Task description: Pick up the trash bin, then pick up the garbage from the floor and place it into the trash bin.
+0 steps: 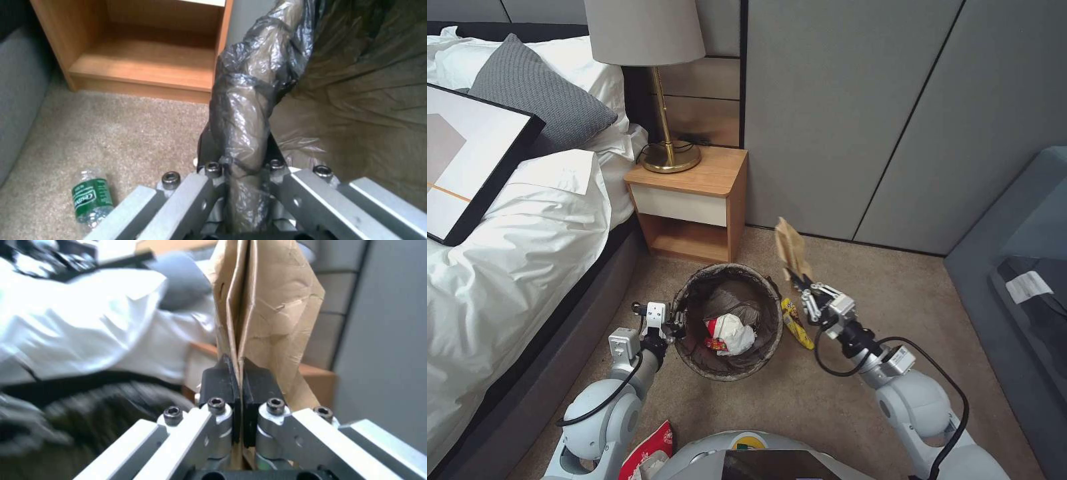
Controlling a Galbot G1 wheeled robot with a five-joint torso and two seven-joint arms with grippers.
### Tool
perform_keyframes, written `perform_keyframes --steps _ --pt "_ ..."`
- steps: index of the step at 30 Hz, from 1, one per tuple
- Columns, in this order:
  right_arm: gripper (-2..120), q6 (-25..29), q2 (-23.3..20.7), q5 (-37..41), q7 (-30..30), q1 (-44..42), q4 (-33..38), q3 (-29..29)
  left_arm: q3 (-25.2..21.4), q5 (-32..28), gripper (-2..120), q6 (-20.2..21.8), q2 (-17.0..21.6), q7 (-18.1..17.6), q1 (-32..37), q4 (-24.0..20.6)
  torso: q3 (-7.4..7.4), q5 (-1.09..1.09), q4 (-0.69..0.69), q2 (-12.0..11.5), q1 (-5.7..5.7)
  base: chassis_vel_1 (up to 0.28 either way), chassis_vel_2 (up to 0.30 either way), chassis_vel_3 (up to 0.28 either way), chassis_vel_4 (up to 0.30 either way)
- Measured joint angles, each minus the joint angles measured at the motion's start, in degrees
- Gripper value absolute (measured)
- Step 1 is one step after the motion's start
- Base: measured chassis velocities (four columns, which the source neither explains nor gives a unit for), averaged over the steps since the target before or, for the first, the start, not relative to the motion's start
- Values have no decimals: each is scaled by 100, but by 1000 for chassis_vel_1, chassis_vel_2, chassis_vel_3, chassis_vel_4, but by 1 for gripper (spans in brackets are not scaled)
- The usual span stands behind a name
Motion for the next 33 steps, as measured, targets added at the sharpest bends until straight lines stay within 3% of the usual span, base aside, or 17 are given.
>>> perform_keyframes --steps 3,11,19,33 --pt "0 -76 -95 75 -86 19 777 -562 31 2 0 4 0 1 -2 2 0 0 0 0 0 0 0 0 0" --pt "0 -436 -351 69 149 269 1408 -1525 88 -58 0 94 13 -32 20 -60 0 1 0 0 0 0 0 0 0" --pt "0 -668 -356 -155 315 500 1331 -2334 186 -200 0 377 -16 -162 43 -194 0 1 0 0 0 0 0 0 0" --pt "0 -435 -118 -529 276 291 734 -2629 231 -334 0 714 -43 -338 26 -265 0 1 0 0 0 0 0 0 0"
